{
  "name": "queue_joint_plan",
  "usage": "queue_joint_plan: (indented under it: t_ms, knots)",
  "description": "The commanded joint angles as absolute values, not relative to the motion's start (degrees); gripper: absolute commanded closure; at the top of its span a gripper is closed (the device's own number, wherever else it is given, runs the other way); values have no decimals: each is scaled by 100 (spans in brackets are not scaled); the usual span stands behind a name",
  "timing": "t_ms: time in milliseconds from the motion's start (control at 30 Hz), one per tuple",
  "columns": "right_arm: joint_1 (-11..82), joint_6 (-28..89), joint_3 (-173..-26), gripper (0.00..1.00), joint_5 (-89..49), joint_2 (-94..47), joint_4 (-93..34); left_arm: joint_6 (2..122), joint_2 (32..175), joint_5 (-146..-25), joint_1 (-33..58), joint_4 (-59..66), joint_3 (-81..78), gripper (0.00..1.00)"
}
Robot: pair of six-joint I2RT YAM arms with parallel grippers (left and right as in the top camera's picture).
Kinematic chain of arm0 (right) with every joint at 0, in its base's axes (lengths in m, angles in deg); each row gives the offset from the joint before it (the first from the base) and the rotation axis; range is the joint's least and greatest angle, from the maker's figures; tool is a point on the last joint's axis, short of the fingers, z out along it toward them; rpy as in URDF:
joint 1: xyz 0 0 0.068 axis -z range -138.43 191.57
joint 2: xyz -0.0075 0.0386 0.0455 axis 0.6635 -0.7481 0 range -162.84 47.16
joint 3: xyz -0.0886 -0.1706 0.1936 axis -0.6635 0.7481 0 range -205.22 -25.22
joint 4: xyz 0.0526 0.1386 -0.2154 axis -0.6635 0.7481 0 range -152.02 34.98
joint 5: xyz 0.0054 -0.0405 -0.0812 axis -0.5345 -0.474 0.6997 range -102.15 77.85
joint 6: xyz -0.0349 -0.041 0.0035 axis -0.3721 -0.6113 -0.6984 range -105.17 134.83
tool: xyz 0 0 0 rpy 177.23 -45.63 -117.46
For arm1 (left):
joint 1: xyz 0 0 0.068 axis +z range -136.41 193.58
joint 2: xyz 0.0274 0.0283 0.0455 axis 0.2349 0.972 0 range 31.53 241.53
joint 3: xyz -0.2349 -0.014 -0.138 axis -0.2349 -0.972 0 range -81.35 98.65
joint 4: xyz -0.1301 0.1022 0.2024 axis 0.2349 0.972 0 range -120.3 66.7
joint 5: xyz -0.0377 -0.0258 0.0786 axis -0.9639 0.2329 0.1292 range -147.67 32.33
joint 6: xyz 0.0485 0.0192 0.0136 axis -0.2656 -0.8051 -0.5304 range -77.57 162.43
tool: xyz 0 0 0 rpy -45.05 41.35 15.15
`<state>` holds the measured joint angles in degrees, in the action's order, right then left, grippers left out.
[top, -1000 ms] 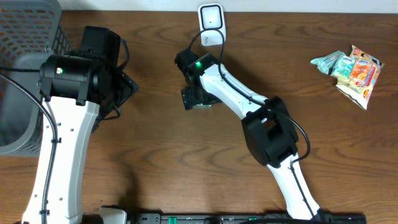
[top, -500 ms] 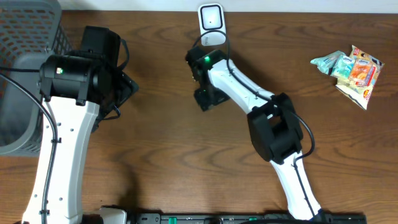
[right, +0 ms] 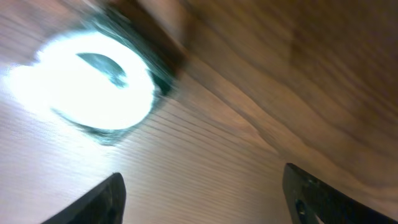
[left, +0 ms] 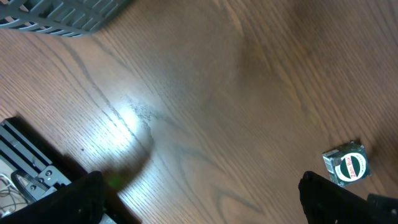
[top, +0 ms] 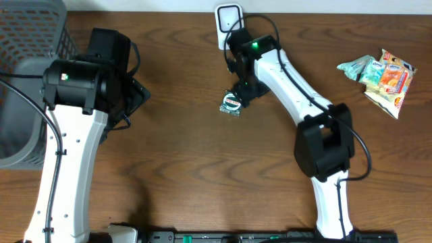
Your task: Scan the item barcode
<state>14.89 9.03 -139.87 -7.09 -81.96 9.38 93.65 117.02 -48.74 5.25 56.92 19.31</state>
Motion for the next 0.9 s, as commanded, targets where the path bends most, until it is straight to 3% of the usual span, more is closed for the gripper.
queue_joint_plan:
  t_ms: [0, 233, 367, 533, 867]
  knots:
    - [1419, 2337, -13985, 25, -1909, -8047, 702, 9398, 11715, -4839, 553, 5729, 1923, 2]
    - [1308, 5336, -13981, 22, -1535, -8052, 415, 9398, 11715, -4839, 553, 5729, 1923, 2]
    - [1201, 6225, -13979, 21, -659, -8113, 433, 9398, 11715, -4839, 553, 5729, 1923, 2]
    - [993, 6853, -13979, 19, -643, -8390, 330, 9398, 11715, -4839, 553, 5729, 1923, 2]
    - [796, 6837, -13979, 13, -307, -9026, 205, 9398, 11715, -4839, 553, 5729, 1923, 2]
